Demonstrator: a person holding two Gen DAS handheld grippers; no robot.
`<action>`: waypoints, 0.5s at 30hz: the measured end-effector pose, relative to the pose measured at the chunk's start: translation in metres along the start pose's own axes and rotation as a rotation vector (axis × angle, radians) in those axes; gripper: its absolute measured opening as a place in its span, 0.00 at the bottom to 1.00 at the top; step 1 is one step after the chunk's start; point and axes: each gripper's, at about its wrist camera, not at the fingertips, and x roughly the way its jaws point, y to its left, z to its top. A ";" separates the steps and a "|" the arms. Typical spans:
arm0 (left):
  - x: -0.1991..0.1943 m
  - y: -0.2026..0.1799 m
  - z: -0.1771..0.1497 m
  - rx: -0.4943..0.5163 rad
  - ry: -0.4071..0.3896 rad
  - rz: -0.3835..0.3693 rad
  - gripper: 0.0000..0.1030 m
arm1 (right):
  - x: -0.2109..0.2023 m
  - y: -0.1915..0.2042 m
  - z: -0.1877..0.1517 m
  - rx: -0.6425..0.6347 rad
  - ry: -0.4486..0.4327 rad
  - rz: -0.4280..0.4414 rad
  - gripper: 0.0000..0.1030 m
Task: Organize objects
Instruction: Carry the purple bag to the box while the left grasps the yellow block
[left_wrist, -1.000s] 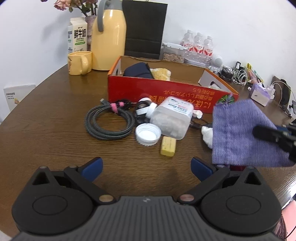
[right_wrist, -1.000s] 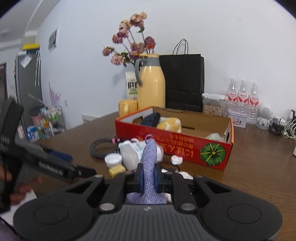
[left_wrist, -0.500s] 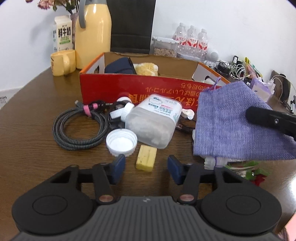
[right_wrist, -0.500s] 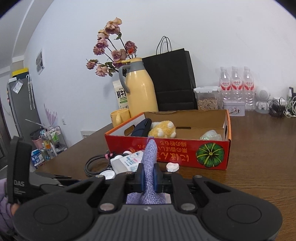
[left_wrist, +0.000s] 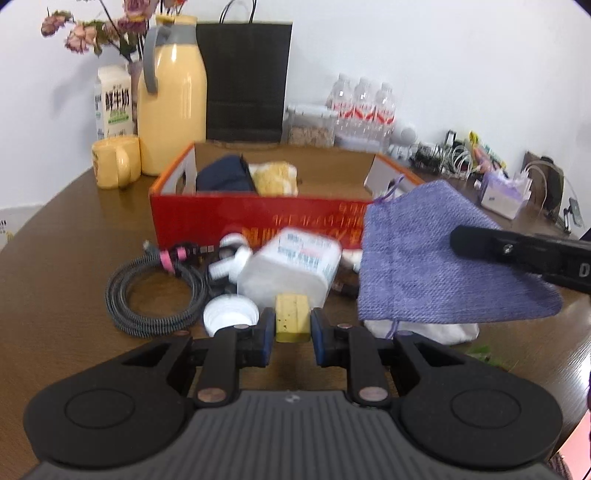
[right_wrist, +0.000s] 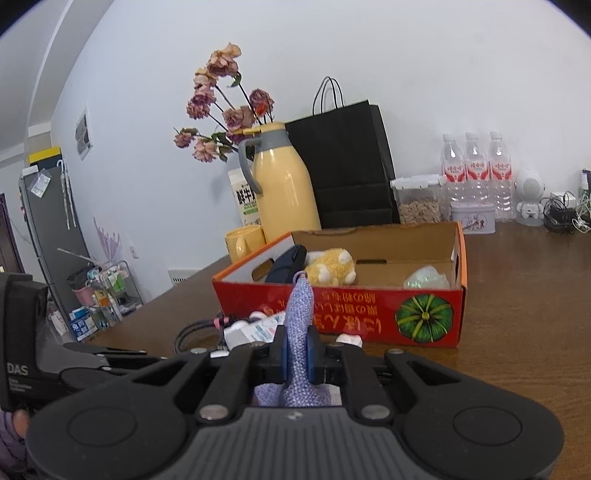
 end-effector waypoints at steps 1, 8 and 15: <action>-0.002 -0.001 0.004 0.001 -0.012 -0.002 0.20 | 0.000 0.001 0.003 0.000 -0.006 0.002 0.08; -0.002 0.002 0.040 -0.004 -0.096 -0.005 0.20 | 0.014 -0.001 0.032 -0.001 -0.062 0.007 0.09; 0.028 0.006 0.082 -0.032 -0.149 -0.006 0.20 | 0.051 -0.017 0.064 0.019 -0.100 -0.013 0.09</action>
